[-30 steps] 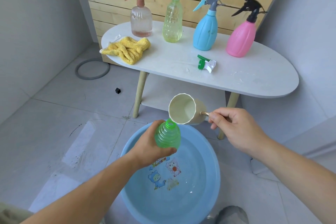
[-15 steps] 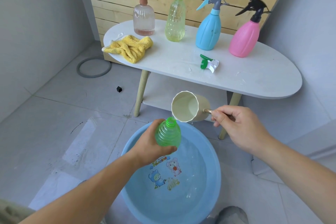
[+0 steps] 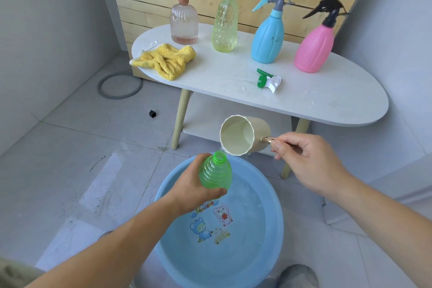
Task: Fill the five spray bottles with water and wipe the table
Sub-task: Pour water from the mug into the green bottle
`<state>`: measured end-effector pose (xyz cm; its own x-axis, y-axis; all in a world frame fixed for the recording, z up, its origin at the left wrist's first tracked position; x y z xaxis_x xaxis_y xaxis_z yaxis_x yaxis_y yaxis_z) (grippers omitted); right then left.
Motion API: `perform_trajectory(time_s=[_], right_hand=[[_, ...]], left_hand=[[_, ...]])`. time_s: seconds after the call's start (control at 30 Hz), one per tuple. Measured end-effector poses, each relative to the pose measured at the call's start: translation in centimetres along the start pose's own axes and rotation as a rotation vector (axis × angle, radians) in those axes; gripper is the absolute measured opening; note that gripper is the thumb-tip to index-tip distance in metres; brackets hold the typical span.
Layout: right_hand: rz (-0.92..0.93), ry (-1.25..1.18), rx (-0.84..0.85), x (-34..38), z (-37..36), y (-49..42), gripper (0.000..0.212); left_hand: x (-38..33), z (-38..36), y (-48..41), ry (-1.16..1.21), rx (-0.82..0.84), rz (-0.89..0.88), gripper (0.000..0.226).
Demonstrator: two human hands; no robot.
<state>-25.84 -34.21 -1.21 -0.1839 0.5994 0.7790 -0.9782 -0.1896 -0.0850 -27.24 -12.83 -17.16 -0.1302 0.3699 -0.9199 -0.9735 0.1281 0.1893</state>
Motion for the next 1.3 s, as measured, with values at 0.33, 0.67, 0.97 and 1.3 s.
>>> perform_trajectory(time_s=[0.33, 0.67, 0.97, 1.3], right_hand=[[0.07, 0.0, 0.012, 0.9, -0.2, 0.0, 0.022], [0.109, 0.048, 0.0, 0.9, -0.1, 0.0, 0.019], [0.155, 0.085, -0.009, 1.0, -0.1, -0.1, 0.024], [0.191, 0.134, -0.019, 1.1, 0.0, -0.2, 0.021]], left_hand=[[-0.1, -0.2, 0.0, 0.011, 0.002, 0.008, 0.076], [-0.2, -0.1, 0.0, 0.007, 0.002, 0.007, 0.077], [0.0, -0.3, 0.0, 0.004, 0.011, 0.016, 0.076], [0.0, -0.4, 0.0, 0.006, 0.013, 0.021, 0.076]])
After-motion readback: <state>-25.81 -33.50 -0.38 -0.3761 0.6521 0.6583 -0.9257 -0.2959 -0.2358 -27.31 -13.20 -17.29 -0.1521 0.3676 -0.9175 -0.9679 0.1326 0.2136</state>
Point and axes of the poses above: each hand's wrist, its own y-axis away from the middle knuckle, its own z-axis out of the back of the hand, x = y × z, the point moved 9 cm from there along -y, towards the middle knuckle, and after that the axes turned 2 degrees about -y, right-handed, at the moved point
